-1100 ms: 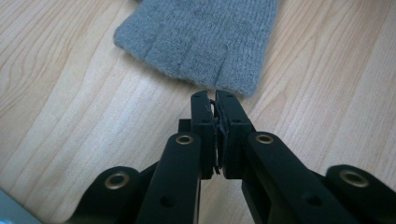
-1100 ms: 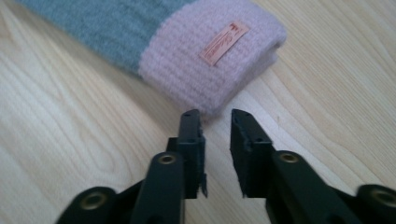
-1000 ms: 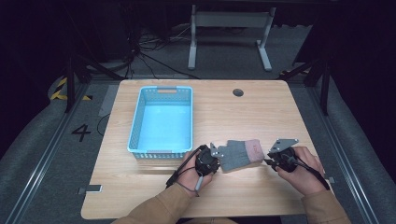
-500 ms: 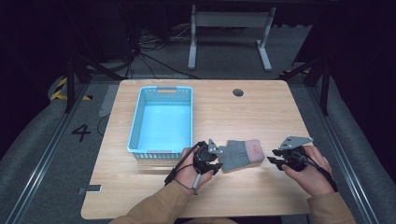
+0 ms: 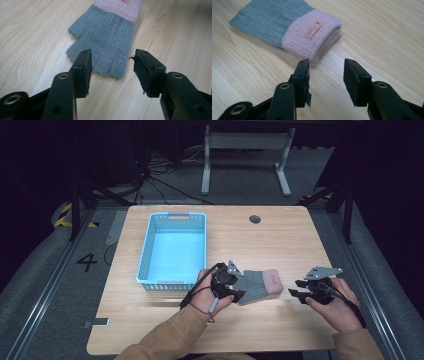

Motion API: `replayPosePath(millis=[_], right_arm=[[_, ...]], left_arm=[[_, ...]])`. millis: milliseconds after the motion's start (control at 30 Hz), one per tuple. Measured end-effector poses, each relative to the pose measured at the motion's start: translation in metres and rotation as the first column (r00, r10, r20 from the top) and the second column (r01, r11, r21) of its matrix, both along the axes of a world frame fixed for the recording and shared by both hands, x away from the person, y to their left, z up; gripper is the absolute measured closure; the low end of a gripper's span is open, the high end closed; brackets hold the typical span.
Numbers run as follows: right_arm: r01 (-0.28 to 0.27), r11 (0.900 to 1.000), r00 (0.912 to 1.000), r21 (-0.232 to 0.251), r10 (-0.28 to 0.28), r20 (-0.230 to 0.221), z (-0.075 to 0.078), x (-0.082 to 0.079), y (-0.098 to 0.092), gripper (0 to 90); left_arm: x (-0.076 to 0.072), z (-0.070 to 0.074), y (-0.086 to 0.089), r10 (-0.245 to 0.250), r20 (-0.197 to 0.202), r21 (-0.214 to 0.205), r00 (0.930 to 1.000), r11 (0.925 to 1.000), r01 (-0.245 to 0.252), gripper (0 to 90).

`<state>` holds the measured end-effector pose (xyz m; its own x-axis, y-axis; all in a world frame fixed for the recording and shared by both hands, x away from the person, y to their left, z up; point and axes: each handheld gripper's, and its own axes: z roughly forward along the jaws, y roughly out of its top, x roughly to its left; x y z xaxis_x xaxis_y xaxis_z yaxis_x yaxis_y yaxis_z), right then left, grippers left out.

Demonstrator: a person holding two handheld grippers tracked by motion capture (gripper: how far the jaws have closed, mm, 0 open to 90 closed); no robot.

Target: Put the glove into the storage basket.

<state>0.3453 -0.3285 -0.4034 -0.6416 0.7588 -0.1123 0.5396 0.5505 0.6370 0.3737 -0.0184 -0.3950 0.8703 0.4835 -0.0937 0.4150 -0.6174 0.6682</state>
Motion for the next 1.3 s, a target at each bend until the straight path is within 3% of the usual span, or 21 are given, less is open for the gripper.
replayPosePath(millis=[400,600,800,1067,1300], right_arm=[[0.006,0.9998,1.0,0.016,-0.006,0.002,-0.001,0.005,-0.004,56.4],[0.006,0.9998,1.0,0.017,-0.006,-0.003,-0.003,0.008,-0.005,54.7],[0.018,0.999,0.9998,0.04,-0.017,-0.005,-0.003,0.014,-0.009,54.1],[0.031,0.9981,0.9994,0.053,-0.03,-0.017,-0.007,0.019,-0.017,54.0],[0.046,0.9972,0.9988,0.059,-0.044,-0.022,-0.008,0.019,-0.021,53.7]], left_arm=[[0.01,-0.001,-0.016,-0.022,-0.01,-0.016,0.9997,0.9996,0.022,41.4],[0.022,-0.006,-0.029,-0.019,-0.017,-0.061,0.9997,0.998,0.017,38.2],[0.032,-0.011,-0.039,-0.04,-0.039,-0.047,0.9984,0.9982,0.038,40.2],[0.041,-0.022,-0.051,-0.023,-0.036,-0.033,0.9991,0.9992,0.021,31.6],[0.046,-0.032,-0.059,-0.027,-0.026,-0.015,0.9993,0.9995,0.027,30.6]])
